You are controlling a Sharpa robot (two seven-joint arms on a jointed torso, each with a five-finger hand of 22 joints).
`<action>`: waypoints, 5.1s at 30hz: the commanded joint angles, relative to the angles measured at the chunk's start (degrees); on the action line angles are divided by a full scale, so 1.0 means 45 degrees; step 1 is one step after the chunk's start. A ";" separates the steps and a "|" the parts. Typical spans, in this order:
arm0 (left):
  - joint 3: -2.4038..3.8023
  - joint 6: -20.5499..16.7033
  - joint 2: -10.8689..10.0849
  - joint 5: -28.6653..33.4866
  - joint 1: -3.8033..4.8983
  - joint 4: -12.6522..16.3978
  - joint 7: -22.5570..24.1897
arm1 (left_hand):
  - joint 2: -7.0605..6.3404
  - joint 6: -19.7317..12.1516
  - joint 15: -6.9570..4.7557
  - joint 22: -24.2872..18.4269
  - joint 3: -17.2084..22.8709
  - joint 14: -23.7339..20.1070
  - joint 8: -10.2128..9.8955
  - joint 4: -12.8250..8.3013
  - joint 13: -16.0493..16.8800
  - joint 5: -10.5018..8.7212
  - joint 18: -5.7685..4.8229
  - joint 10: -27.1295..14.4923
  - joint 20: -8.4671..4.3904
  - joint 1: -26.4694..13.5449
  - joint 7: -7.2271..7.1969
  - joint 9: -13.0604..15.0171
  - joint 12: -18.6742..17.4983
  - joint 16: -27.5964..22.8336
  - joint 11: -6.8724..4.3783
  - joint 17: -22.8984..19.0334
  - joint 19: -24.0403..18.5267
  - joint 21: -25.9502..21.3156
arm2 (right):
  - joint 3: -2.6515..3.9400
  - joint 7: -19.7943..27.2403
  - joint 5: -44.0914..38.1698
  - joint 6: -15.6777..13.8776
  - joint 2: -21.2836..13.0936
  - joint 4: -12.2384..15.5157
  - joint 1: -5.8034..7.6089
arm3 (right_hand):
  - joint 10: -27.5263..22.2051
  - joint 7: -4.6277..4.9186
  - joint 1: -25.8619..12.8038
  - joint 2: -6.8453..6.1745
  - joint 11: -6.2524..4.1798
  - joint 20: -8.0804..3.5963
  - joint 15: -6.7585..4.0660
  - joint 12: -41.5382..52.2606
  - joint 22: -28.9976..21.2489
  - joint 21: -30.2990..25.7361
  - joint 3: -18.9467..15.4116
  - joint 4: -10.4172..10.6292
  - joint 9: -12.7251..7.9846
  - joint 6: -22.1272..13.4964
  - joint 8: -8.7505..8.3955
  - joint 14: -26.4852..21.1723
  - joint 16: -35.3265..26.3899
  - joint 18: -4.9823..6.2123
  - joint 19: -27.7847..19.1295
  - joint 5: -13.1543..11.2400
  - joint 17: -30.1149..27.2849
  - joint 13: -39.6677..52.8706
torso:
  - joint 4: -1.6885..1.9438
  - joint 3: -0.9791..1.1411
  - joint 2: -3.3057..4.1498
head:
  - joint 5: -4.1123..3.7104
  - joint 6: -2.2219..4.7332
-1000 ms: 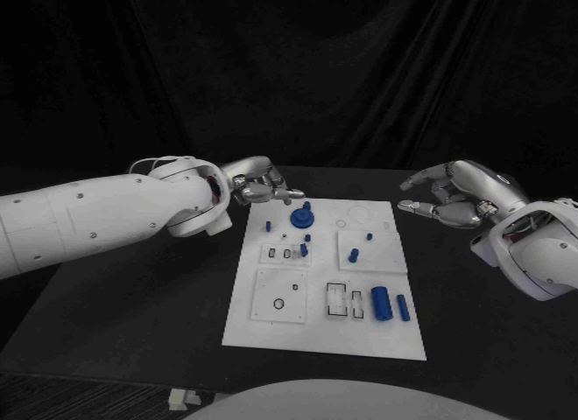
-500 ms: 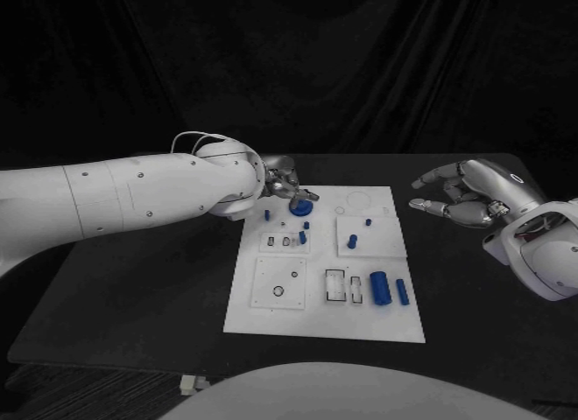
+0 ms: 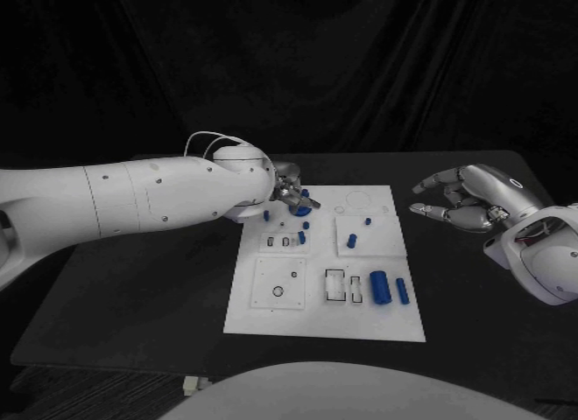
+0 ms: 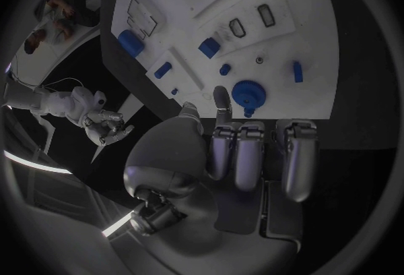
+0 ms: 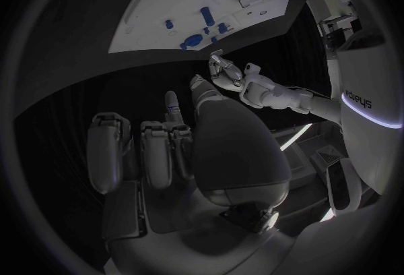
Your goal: Assemble the parts on the task board
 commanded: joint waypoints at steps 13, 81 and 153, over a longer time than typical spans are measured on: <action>0.0009 0.0672 0.0092 -0.0298 -0.0483 0.0033 -0.0511 | 0.0007 0.0346 -0.0235 0.2247 0.0168 0.1321 0.0049 -0.0074 0.3320 0.0096 -0.0137 0.1331 -0.0217 -0.0182 -0.0209 0.0767 0.0042 0.0033 -0.0231 0.3349 0.0176 -0.0098 | 0.0010 -0.0184 -0.0131 0.0122 0.0080 -0.0122 -0.0197 | 0.1372 -0.0027 0.0035 0.0129 0.0075 0.0117 0.0074 0.0033 0.2800 -0.0073 -0.0011 -0.0123 -0.0047 0.0067 -0.0023 0.1335 0.0033 0.0116 0.0535 0.0172 0.3355 0.3353 | -0.0012 -0.0004 -0.0100 | 0.0080 0.0003; 0.0008 0.1071 0.0454 -0.0298 -0.1250 -0.0317 0.0141 | 0.0122 0.0292 -0.0223 0.1887 0.1227 0.1321 -0.1575 -0.1177 0.3320 0.1227 -0.0018 0.1331 -0.0223 0.0779 -0.0165 0.1395 0.0042 0.0033 -0.0205 0.3349 -0.0219 -0.0450 | 0.0011 -0.0158 -0.0131 0.0250 0.0177 -0.0382 -0.0341 | 0.1244 -0.0051 0.0023 0.0222 0.0043 0.0096 0.0041 -0.0061 0.2767 -0.0170 -0.0019 -0.0166 -0.0124 0.0138 -0.0091 0.1335 0.0033 0.0141 0.0495 0.0306 0.3355 0.3189 | 0.0012 -0.0022 -0.0231 | 0.0016 0.0003; 0.0004 -0.0276 -0.0747 0.0342 -0.1257 0.0566 -0.0839 | -0.2020 0.1105 -0.0315 0.2107 0.8736 0.1321 -0.3616 -0.3188 0.3320 0.4774 -0.0010 0.1331 -0.0312 -0.0766 -0.0186 0.2958 0.0042 0.0033 -0.0281 0.3349 -0.0139 -0.0682 | 0.0011 -0.0257 -0.0131 0.0679 0.0186 -0.0572 -0.0458 | 0.0743 -0.0078 -0.0263 0.0333 0.0004 0.0059 0.0002 -0.0496 0.2643 -0.0566 -0.0106 0.0008 -0.0237 0.0244 -0.0187 0.1335 0.0033 0.0232 0.0312 0.0225 0.3355 0.2468 | 0.0015 -0.0040 -0.0254 | 0.0288 0.0003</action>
